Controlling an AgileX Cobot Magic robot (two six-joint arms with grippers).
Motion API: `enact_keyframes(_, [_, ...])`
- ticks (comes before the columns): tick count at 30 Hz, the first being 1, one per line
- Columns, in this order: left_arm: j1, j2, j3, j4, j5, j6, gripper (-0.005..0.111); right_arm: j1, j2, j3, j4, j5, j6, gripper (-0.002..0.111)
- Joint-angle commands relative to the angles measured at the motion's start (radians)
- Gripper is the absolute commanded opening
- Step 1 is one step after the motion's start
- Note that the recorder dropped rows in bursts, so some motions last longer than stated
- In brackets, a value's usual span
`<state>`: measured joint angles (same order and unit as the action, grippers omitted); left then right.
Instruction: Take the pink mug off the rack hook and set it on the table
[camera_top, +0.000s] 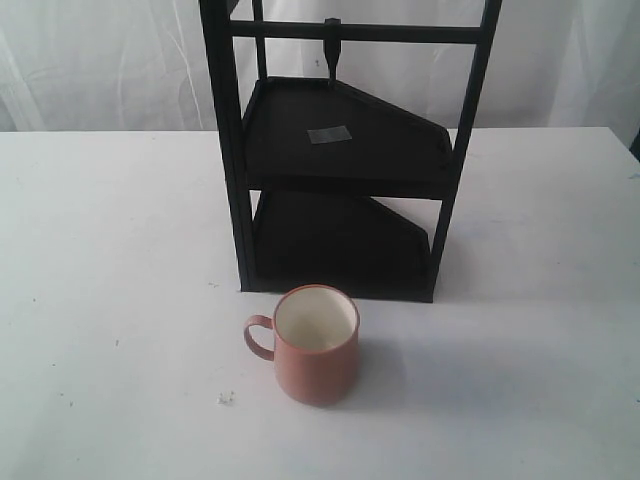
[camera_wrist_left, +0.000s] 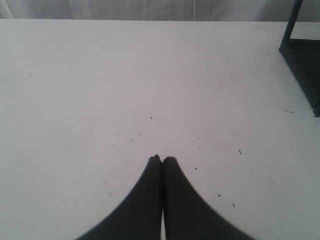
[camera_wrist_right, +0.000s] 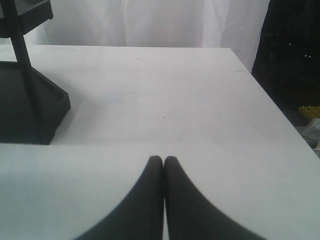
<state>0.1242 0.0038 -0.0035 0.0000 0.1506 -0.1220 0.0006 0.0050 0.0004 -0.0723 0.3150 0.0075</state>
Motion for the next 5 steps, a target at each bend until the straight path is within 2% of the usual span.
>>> enact_keyframes(1, [-0.008, -0.004, 0.003, 0.000, 0.000, -0.006, 0.000, 0.003, -0.005, 0.000, -0.006, -0.001, -0.008, 0.000])
enact_keyframes(5, [-0.008, -0.004, 0.003, 0.000, 0.000, -0.006, 0.000, 0.003, -0.005, 0.000, -0.006, -0.001, -0.008, 0.000])
